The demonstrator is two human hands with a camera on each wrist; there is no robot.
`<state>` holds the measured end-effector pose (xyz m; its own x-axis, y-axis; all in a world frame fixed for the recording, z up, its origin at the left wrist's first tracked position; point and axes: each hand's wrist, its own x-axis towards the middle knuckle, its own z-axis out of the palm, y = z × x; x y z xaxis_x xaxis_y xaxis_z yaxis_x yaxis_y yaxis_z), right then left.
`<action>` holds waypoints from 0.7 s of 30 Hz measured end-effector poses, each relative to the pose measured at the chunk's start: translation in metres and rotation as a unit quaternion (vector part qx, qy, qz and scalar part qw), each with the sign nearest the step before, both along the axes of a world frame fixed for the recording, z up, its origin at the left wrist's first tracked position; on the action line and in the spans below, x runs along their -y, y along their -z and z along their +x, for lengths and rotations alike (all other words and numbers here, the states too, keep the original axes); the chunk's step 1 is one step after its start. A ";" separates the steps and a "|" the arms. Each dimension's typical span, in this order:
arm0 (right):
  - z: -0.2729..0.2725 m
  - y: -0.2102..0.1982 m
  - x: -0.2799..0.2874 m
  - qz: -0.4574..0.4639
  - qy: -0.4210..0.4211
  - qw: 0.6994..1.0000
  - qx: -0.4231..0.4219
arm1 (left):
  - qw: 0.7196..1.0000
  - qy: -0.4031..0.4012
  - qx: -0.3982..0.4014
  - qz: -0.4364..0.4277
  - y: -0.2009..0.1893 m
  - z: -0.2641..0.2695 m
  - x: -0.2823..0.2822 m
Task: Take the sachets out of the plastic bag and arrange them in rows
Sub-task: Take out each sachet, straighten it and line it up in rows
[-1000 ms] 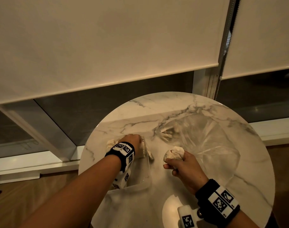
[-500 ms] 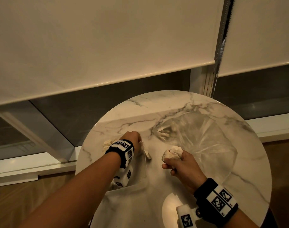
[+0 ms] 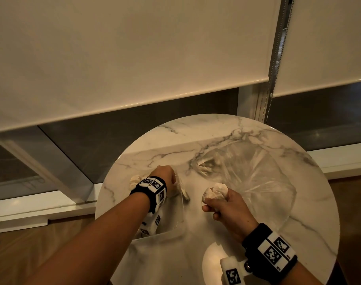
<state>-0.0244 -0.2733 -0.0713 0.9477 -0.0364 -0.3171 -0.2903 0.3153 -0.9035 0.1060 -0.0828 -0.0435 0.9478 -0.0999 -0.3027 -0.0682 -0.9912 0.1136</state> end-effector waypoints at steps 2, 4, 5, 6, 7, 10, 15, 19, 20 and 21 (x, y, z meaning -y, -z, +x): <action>0.000 0.000 -0.001 0.000 -0.002 1.000 0.000 | 1.000 0.007 -0.010 0.013 0.005 -0.002 0.000; -0.001 0.000 0.000 -0.001 -0.001 1.000 0.000 | 1.000 0.004 -0.005 0.017 0.005 -0.003 0.001; -0.001 0.000 0.000 -0.002 0.000 1.000 0.001 | 1.000 0.009 0.001 0.015 0.004 -0.004 0.001; -0.002 0.000 0.001 -0.004 0.000 1.000 0.001 | 1.000 0.010 0.005 0.011 0.003 -0.002 0.001; -0.002 0.001 0.001 -0.005 0.000 1.000 0.001 | 1.000 0.014 0.007 0.006 0.003 0.000 0.000; -0.001 0.001 0.001 -0.009 -0.004 1.000 0.001 | 1.000 0.007 0.002 -0.004 -0.001 0.002 0.000; 0.001 0.001 -0.001 -0.008 -0.001 1.000 -0.003 | 1.000 0.011 -0.020 0.003 -0.005 0.005 -0.002; 0.001 0.002 0.000 -0.009 0.000 1.000 -0.007 | 0.999 0.016 -0.036 -0.003 -0.005 0.005 -0.002; 0.001 0.002 0.000 -0.010 0.000 1.000 -0.007 | 0.999 0.017 -0.037 -0.004 -0.005 0.005 -0.002; 0.001 0.002 0.000 -0.009 -0.001 1.000 -0.007 | 0.999 0.018 -0.038 -0.005 -0.005 0.005 -0.002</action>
